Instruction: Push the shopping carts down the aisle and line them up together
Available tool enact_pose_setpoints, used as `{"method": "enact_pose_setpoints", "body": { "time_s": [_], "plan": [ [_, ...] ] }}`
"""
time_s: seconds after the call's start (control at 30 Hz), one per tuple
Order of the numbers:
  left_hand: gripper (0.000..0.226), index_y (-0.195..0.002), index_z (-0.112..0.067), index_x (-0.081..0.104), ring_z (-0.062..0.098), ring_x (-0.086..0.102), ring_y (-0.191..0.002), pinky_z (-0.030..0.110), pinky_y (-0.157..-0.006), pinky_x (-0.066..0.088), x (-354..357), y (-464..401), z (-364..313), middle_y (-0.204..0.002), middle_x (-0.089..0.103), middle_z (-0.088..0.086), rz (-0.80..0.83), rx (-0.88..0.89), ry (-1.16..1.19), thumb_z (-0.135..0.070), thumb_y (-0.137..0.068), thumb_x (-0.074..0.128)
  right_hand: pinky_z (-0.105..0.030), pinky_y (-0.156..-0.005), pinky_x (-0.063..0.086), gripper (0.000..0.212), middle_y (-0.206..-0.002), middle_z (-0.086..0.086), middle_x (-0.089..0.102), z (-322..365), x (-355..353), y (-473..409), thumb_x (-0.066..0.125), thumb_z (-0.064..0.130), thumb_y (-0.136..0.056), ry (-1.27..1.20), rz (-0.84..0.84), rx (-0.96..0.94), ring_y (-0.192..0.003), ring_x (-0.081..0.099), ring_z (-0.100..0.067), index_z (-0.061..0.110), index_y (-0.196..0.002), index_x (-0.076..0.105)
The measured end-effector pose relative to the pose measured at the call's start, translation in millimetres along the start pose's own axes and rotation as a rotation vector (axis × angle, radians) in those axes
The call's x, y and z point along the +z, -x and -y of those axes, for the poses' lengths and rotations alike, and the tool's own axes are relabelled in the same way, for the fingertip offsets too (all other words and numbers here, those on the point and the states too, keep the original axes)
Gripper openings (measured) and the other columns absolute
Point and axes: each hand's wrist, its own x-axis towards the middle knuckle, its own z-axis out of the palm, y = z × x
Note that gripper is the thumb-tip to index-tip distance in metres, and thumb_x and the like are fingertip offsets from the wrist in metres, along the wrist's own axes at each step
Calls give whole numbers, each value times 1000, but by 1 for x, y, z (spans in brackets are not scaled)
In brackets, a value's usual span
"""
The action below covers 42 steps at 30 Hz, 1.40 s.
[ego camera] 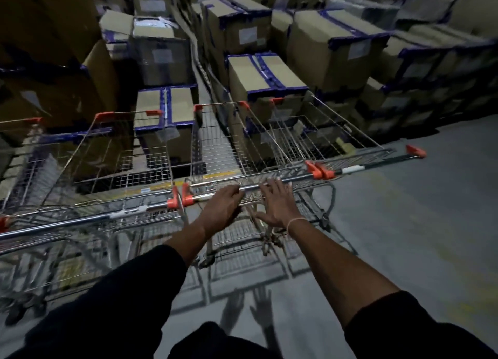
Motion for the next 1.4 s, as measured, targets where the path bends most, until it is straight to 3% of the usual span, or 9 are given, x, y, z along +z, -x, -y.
{"method": "enact_pose_setpoints", "body": {
  "time_s": [0.27, 0.43, 0.57, 0.67, 0.8, 0.97, 1.2, 1.27, 1.4],
  "plan": [
    [59, -152, -8, 38, 37, 54, -124, 50, -103, 48, 37, -112, -72, -146, 51, 21, 1, 84, 26, -40, -103, 49, -61, -128, -6, 90, -178, -11, 7, -127, -22, -10, 59, 61, -99, -86, -113, 173, -164, 0, -36, 22, -169, 18],
    [57, -153, -16, 37, 37, 55, -119, 49, -96, 49, 55, -177, -109, -143, 50, 20, 2, 61, 127, -33, -102, 54, -64, -129, 5, 70, -167, -15, 36, -191, -25, -34, 49, 50, -107, -183, -109, 209, -159, 20, -39, 21, -166, 28],
    [62, -159, -20, 30, 39, 53, -123, 54, -96, 51, 66, -213, -129, -154, 37, 20, 22, 53, 157, -39, -104, 49, -62, -127, 5, 62, -165, -13, 41, -222, -34, -51, 41, 51, -110, -194, -10, 177, -157, 25, -38, 31, -167, 27],
    [60, -161, -14, 30, 40, 59, -119, 57, -89, 53, 74, -228, -135, -163, 31, 18, 37, 37, 134, -36, -106, 41, -59, -129, 5, 64, -165, -14, 43, -242, -34, -62, 38, 58, -109, -235, 65, 104, -154, 29, -40, 36, -167, 24],
    [62, -151, 1, 47, 44, 70, -98, 50, -73, 55, 74, -227, -144, -151, 50, 27, -110, 73, 177, -39, -106, 33, -57, -128, -8, 81, -163, -12, 48, -263, -32, -73, 43, 71, -98, -323, 123, 3, -153, 36, -40, 34, -168, 26],
    [56, -153, -4, 45, 42, 68, -106, 48, -83, 55, 86, -228, -144, -156, 46, 22, -182, 51, 167, -34, -106, 44, -57, -129, 7, 102, -163, -9, 48, -277, -23, -82, 33, 95, -83, -351, 151, -60, -153, 34, -44, 41, -168, 18],
    [68, -166, -20, 12, 34, 29, -153, 55, -124, 14, 79, -224, -181, -173, 11, 5, 83, -279, 95, -54, -107, 18, -47, -113, 22, 85, -156, -9, 55, -281, -25, -80, 47, 71, -100, -284, 116, -178, -138, 41, -38, 34, -170, 14],
    [66, -166, -18, 4, 31, 15, -158, 52, -127, 3, 78, -222, -191, -174, 3, 5, 110, -341, 41, -49, -110, 23, -46, -110, 23, 84, -158, -10, 53, -282, -28, -77, 50, 66, -102, -261, 127, -197, -137, 39, -39, 34, -170, 13],
    [70, -166, -17, 3, 31, 1, -160, 52, -129, 1, 76, -212, -203, -174, -1, 8, 161, -402, -47, -48, -110, 31, -50, -119, 18, 88, -164, -12, 45, -284, -34, -75, 47, 73, -100, -249, 151, -209, -145, 37, -41, 30, -170, 15]
  ]
}}
